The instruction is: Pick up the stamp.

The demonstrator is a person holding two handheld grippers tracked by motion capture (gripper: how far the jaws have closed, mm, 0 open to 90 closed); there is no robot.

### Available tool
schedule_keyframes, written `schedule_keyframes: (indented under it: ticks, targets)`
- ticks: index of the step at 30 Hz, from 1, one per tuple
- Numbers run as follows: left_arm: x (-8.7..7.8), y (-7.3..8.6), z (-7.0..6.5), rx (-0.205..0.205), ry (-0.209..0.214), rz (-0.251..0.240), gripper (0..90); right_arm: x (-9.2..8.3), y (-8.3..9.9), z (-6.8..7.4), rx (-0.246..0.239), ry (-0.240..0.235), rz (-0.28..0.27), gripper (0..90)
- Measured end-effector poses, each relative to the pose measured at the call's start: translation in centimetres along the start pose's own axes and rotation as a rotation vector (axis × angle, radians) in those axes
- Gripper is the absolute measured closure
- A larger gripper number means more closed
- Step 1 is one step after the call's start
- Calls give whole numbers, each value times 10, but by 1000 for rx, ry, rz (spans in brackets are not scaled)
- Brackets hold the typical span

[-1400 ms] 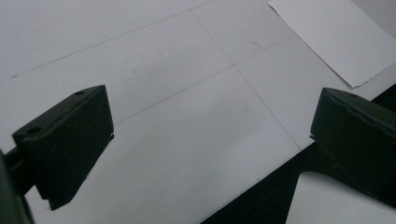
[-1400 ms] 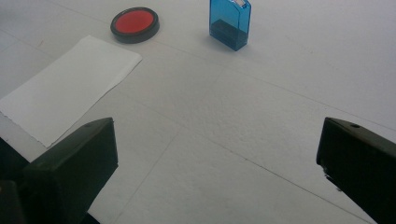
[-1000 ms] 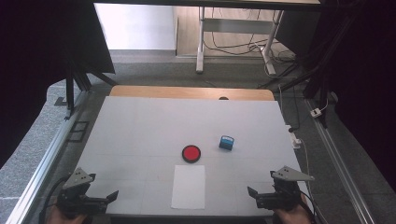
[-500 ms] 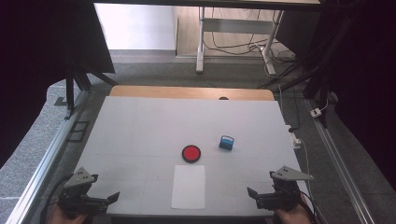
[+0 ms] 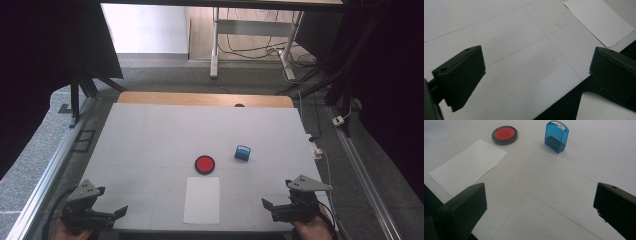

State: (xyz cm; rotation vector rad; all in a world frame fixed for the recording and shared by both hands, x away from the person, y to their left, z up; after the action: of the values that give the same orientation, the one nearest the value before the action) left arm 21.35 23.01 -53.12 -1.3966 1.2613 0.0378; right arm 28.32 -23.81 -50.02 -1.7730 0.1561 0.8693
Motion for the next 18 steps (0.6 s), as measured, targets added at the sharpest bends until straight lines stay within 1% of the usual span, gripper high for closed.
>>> schedule_keyframes:
  ticks: [4, 9, 18]
  targets:
    - [1, 0, -1, 6, 6, 6, 1, 2, 0, 0, 0, -5, 1, 0]
    - [1, 0, 0, -1, 8, 3, 1, 2, 0, -1, -2, -5, -5, 0]
    - [0, 0, -1, 0, 10, 2, 0, 3, 0, 0, 3, -9, 1, 0]
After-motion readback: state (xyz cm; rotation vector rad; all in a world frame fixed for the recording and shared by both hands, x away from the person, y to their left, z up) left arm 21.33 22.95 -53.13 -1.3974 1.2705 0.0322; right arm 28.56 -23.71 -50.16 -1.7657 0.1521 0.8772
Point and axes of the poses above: each handheld gripper's, and its own axes: x roughly forward along the jaws, y roughly out of its underside, z roughly to its left, the point moved 8 cm from there along x, roughly forward along the jaws, and after that the axes turned 13 degrees about y, right-handed, at the moved point
